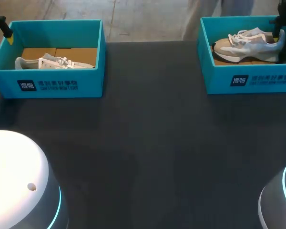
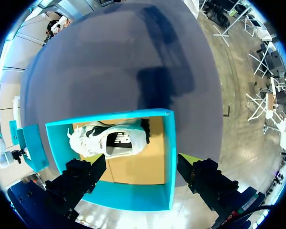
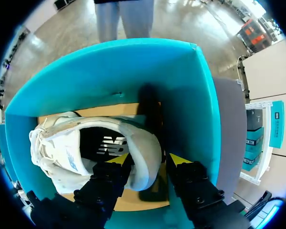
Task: Take the shoe out of the shoebox, open the shoe tongue, remove and reinsert the insole, then place the shoe into the shoebox
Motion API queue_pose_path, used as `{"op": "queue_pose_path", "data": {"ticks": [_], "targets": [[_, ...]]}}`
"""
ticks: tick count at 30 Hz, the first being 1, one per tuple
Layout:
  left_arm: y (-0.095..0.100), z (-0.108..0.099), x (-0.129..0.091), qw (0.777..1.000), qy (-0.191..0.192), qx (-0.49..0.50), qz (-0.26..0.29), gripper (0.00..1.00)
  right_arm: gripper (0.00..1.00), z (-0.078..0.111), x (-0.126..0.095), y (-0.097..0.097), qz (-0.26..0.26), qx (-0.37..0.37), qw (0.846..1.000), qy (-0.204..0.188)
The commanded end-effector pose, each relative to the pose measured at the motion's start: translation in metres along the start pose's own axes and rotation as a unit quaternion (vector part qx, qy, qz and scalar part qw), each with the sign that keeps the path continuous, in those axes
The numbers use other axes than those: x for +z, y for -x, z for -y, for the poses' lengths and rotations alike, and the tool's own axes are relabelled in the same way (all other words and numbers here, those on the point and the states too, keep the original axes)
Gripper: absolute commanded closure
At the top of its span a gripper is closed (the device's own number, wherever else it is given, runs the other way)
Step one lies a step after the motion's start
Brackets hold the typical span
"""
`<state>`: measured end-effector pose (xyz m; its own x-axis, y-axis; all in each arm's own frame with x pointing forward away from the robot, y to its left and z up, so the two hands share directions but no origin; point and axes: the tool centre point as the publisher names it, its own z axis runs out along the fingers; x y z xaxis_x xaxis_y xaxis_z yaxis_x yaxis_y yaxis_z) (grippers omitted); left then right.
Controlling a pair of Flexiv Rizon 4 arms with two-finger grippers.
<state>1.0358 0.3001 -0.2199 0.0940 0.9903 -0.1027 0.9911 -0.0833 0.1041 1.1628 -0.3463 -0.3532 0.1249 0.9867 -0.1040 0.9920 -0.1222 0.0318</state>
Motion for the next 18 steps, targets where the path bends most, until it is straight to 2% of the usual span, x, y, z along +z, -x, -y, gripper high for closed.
{"op": "queue_pose_path", "data": {"ticks": [1,8,13,17,18], "targets": [[0.000,0.000,-0.001,1.000,0.000,0.001,-0.001,0.00,0.51,-0.012,0.009,0.000,0.002,-0.006,1.000,-0.029],[0.000,0.000,-0.001,1.000,0.000,0.001,-0.001,0.00,0.49,-0.013,0.013,-0.001,0.004,-0.011,0.999,-0.035],[0.000,0.000,-0.001,1.000,0.000,0.001,-0.001,0.00,0.36,-0.013,0.025,-0.001,0.000,-0.009,0.999,-0.045],[0.000,0.000,-0.001,1.000,0.000,0.001,-0.001,0.00,0.44,-0.011,0.029,-0.002,0.000,-0.008,0.999,-0.050],[0.000,0.000,-0.001,1.000,0.000,0.001,-0.001,0.00,0.51,-0.010,0.030,-0.002,-0.001,-0.007,0.999,-0.051]]}}
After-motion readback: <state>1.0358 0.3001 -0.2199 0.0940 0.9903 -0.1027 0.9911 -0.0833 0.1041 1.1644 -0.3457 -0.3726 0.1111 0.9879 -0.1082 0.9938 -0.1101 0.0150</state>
